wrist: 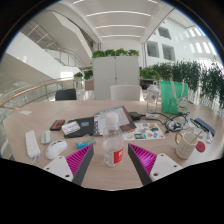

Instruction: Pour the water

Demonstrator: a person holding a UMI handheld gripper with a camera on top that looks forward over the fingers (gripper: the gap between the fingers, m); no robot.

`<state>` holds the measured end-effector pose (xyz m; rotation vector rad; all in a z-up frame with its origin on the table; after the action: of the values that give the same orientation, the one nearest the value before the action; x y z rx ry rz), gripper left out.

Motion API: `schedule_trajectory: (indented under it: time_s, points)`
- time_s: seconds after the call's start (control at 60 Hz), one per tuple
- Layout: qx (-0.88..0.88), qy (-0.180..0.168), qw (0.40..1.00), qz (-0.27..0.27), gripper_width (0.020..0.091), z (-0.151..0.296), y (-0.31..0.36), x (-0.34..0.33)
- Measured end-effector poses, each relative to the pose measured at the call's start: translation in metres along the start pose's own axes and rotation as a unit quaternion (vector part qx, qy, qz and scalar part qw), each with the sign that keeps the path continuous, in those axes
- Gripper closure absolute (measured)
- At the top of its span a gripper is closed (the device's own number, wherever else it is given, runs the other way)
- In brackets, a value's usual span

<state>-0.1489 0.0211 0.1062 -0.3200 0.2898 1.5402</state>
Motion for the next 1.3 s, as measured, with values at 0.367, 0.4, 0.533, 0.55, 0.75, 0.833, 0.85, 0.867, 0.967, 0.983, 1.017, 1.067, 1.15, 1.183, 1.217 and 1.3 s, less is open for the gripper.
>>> schedule_trajectory:
  time_s: [0.367, 0.4, 0.533, 0.55, 0.75, 0.833, 0.85, 0.867, 0.967, 0.983, 1.017, 1.067, 1.15, 1.183, 1.217, 1.3]
  points:
    - [-0.022, -0.04, 0.999, 0.013, 0.0588, -0.007, 0.016, 0.103]
    - [-0.018, -0.042, 0.999, 0.009, 0.0607, -0.007, 0.014, 0.106]
    - [-0.019, -0.042, 0.999, 0.023, 0.0698, -0.007, 0.015, 0.106]
    - [-0.014, -0.039, 0.999, 0.024, 0.0697, -0.007, 0.015, 0.106]
    - [0.003, -0.004, 0.999, 0.043, 0.0748, -0.003, 0.015, 0.101]
    - [0.076, -0.024, 0.995, 0.059, 0.0728, 0.044, -0.002, 0.085]
    - [0.098, -0.027, 0.993, 0.062, 0.0753, 0.054, -0.008, 0.081]
    - [0.122, -0.029, 0.99, 0.065, 0.0728, 0.065, -0.015, 0.078]
    - [0.271, -0.01, 0.959, 0.086, 0.0727, 0.104, -0.066, 0.068]
    - [0.299, -0.002, 0.95, 0.088, 0.0727, 0.106, -0.075, 0.068]
    - [0.354, 0.014, 0.931, 0.09, 0.0726, 0.112, -0.087, 0.066]
    - [0.446, 0.043, 0.889, 0.099, 0.0726, 0.112, -0.117, 0.064]
    - [0.59, 0.099, 0.79, 0.131, 0.073, 0.099, -0.143, 0.072]
    - [0.652, 0.12, 0.733, 0.153, 0.073, 0.097, -0.151, 0.073]
    - [0.708, 0.131, 0.671, 0.176, 0.0729, 0.098, -0.159, 0.073]
    - [0.794, 0.137, 0.549, 0.223, 0.0731, 0.114, -0.171, 0.067]
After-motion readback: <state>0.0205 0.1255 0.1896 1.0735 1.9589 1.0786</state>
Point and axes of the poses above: the point between the fingertips, and its own axes, seen from behind it with the camera up: y to the left, z up, x forward, the way the camera looks, the point moved 2 cm from there along -x, backward, against the way the camera looks, and after that the axes turned 9 degrees about -z, right-handed, at the moved point
